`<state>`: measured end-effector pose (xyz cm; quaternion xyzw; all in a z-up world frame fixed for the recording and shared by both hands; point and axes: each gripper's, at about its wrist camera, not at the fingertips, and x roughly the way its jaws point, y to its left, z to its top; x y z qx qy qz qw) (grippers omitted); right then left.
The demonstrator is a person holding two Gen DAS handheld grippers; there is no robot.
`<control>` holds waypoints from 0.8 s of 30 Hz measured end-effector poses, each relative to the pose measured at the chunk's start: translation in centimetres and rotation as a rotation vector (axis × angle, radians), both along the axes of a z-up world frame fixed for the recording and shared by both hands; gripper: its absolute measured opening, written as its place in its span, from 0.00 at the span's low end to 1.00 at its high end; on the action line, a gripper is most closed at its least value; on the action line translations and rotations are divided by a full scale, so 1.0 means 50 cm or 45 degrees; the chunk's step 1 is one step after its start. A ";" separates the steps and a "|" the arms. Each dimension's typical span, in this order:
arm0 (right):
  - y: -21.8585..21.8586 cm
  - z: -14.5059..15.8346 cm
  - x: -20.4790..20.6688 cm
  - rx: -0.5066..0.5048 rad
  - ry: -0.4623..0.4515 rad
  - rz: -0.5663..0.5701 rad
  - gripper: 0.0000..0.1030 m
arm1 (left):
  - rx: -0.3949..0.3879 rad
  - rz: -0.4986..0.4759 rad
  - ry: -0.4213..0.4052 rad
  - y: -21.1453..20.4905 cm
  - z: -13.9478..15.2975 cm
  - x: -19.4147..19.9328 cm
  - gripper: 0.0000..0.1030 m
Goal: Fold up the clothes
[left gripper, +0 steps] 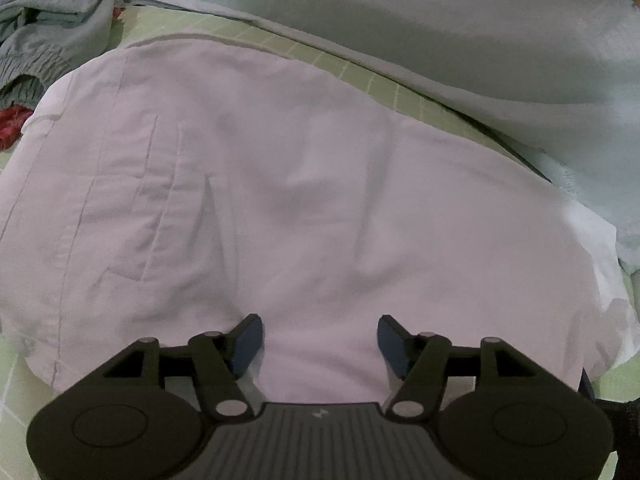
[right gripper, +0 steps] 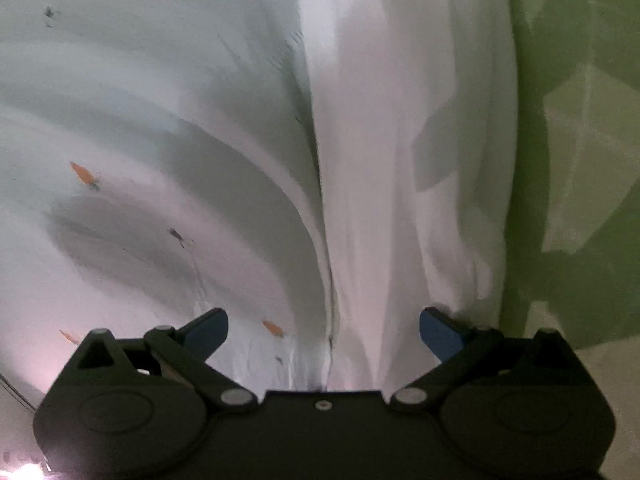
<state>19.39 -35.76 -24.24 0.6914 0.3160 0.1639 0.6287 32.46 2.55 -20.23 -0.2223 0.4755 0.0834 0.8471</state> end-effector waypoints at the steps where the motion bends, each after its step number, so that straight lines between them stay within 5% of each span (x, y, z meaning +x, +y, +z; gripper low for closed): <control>1: 0.007 0.004 -0.002 -0.006 -0.003 0.025 1.00 | -0.007 0.005 -0.003 0.002 -0.001 -0.001 0.63; 11: -0.004 0.014 0.003 -0.187 0.134 0.132 1.00 | 0.035 -0.028 0.004 -0.024 -0.005 0.017 0.81; 19: 0.008 0.003 0.074 -0.073 0.062 0.097 1.00 | 0.061 -0.069 -0.006 -0.033 -0.020 0.028 0.90; 24: 0.017 0.019 0.094 0.068 -0.086 0.068 1.00 | 0.104 -0.098 -0.003 -0.048 -0.025 0.033 0.96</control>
